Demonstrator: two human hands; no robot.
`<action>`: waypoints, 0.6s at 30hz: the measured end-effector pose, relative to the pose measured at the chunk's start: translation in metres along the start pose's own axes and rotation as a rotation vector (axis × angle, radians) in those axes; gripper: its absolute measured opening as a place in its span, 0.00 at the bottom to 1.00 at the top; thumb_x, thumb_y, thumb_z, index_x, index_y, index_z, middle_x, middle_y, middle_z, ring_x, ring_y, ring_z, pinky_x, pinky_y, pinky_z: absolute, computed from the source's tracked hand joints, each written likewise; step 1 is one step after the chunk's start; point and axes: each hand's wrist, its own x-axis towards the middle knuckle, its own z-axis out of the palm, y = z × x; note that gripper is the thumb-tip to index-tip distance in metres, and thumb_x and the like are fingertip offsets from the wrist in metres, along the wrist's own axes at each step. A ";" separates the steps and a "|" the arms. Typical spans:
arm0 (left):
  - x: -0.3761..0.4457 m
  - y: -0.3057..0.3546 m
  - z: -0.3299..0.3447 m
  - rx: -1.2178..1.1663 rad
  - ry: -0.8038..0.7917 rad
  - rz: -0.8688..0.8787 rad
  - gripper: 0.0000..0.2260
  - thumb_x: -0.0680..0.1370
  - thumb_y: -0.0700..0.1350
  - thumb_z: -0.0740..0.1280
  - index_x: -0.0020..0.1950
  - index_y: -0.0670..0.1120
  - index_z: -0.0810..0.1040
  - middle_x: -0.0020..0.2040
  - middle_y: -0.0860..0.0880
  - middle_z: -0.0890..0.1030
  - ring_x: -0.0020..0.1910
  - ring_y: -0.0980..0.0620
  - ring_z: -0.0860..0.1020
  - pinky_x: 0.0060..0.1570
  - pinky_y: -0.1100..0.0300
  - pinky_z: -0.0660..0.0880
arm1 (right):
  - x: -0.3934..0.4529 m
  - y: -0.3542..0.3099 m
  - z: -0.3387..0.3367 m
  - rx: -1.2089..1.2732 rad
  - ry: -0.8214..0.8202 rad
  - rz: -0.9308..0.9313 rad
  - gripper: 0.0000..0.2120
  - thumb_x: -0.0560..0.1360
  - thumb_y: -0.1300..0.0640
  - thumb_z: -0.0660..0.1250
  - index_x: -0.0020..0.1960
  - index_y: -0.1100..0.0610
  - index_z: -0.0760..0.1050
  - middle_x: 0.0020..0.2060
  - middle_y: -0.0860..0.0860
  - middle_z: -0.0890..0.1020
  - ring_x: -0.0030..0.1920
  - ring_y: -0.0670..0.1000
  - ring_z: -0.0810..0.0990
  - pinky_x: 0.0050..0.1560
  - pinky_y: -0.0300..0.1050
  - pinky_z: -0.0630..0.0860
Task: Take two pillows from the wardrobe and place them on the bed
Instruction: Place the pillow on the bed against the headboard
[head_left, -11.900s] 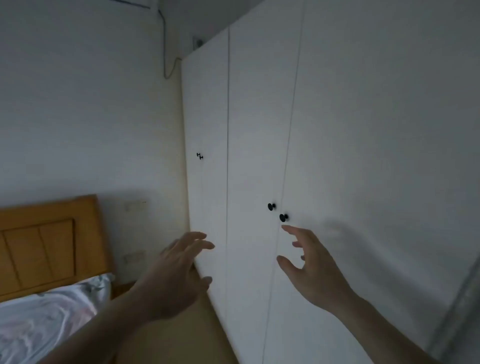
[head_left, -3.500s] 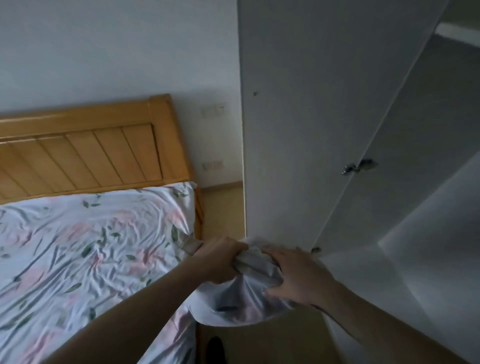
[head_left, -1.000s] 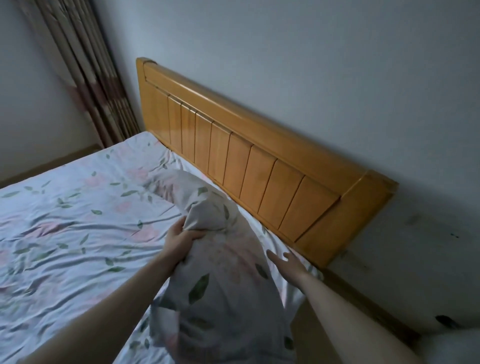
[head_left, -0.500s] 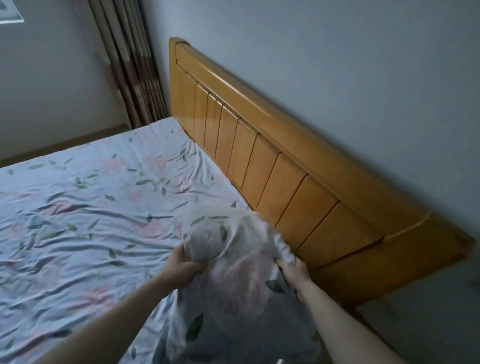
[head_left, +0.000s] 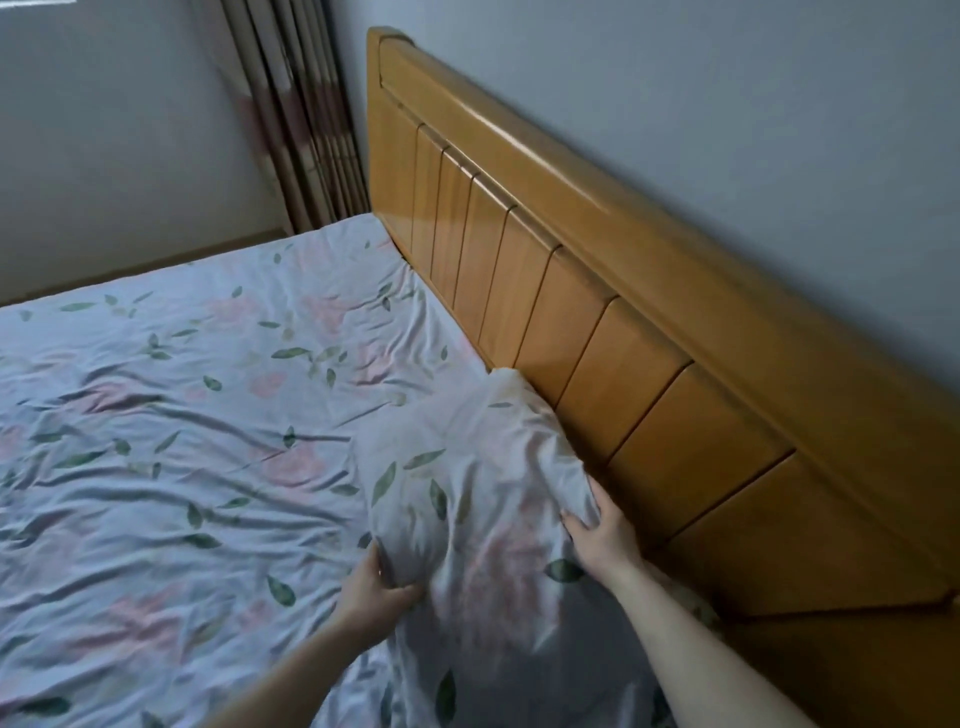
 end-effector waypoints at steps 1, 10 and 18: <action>0.014 -0.016 0.011 0.039 -0.043 -0.036 0.31 0.66 0.38 0.80 0.64 0.49 0.71 0.58 0.49 0.81 0.48 0.53 0.82 0.43 0.65 0.80 | 0.009 0.016 0.010 -0.044 -0.039 0.025 0.32 0.80 0.53 0.69 0.81 0.48 0.62 0.77 0.48 0.69 0.77 0.54 0.68 0.76 0.52 0.67; 0.057 -0.090 0.095 0.710 -0.423 0.062 0.35 0.74 0.51 0.72 0.79 0.54 0.61 0.76 0.50 0.67 0.72 0.49 0.71 0.66 0.61 0.66 | 0.022 0.135 0.094 -0.388 -0.330 0.190 0.35 0.81 0.52 0.67 0.83 0.47 0.54 0.83 0.49 0.51 0.82 0.56 0.55 0.78 0.54 0.63; 0.049 -0.116 0.103 0.840 -0.439 0.205 0.41 0.74 0.48 0.67 0.83 0.53 0.49 0.83 0.50 0.41 0.73 0.43 0.70 0.65 0.55 0.72 | 0.008 0.159 0.097 -0.436 -0.420 0.208 0.34 0.81 0.50 0.66 0.83 0.50 0.55 0.83 0.49 0.52 0.82 0.55 0.54 0.78 0.52 0.62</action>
